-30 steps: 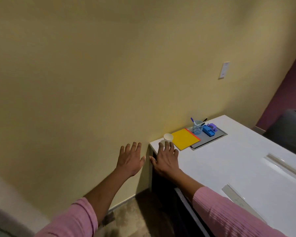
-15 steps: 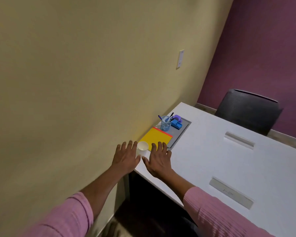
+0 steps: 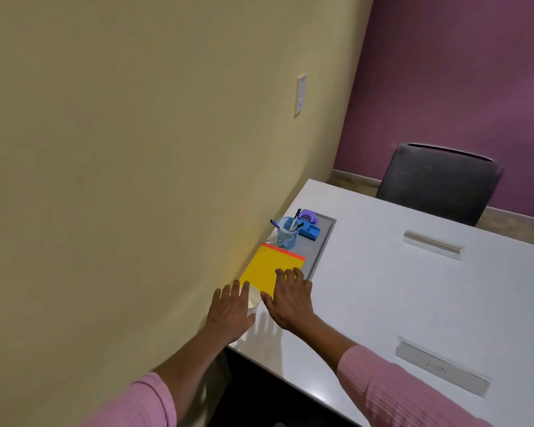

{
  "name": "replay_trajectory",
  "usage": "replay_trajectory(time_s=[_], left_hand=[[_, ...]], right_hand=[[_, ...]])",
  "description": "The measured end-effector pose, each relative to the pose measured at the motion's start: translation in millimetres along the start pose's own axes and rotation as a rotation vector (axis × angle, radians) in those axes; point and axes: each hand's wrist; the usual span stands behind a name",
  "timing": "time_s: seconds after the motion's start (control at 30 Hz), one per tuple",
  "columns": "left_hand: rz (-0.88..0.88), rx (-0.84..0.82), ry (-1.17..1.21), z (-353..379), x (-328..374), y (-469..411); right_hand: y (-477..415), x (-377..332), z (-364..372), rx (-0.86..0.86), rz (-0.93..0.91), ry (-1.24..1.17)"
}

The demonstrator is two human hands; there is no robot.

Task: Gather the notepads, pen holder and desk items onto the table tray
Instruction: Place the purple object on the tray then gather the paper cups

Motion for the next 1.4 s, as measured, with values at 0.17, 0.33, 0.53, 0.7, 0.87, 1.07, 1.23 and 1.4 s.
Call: replay_trajectory(time_s=[0.17, 0.33, 0.53, 0.7, 0.87, 1.07, 1.23, 1.4], left_hand=[[-0.025, -0.068, 0.066, 17, -3, -34], [-0.046, -0.171, 0.109, 36, 2, -43], [-0.122, -0.19, 0.108, 46, 5, -63], [-0.117, -0.164, 0.079, 54, 6, -70], [-0.112, -0.172, 0.113, 66, 4, -73], [-0.139, -0.18, 0.241, 74, 2, -75], [-0.139, -0.179, 0.266, 78, -2, -75], [-0.134, -0.189, 0.301, 80, -2, -74]], right_hand=[[-31, 9, 28, -0.064, 0.005, -0.038], [-47, 13, 55, -0.141, 0.032, -0.085], [-69, 10, 76, -0.156, 0.082, -0.165], [-82, 3, 86, -0.168, 0.167, -0.231], [-88, 1, 95, -0.158, 0.229, -0.223], [-87, 2, 107, -0.168, 0.24, -0.225], [-88, 4, 112, -0.162, 0.303, -0.309], [-91, 6, 109, -0.16, 0.372, -0.422]])
Point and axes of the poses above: each hand's wrist, its own y-axis away from the middle knuckle, its own z-axis out of the palm, x = y × z, and after that the axes turned 13 degrees about -z, right-handed
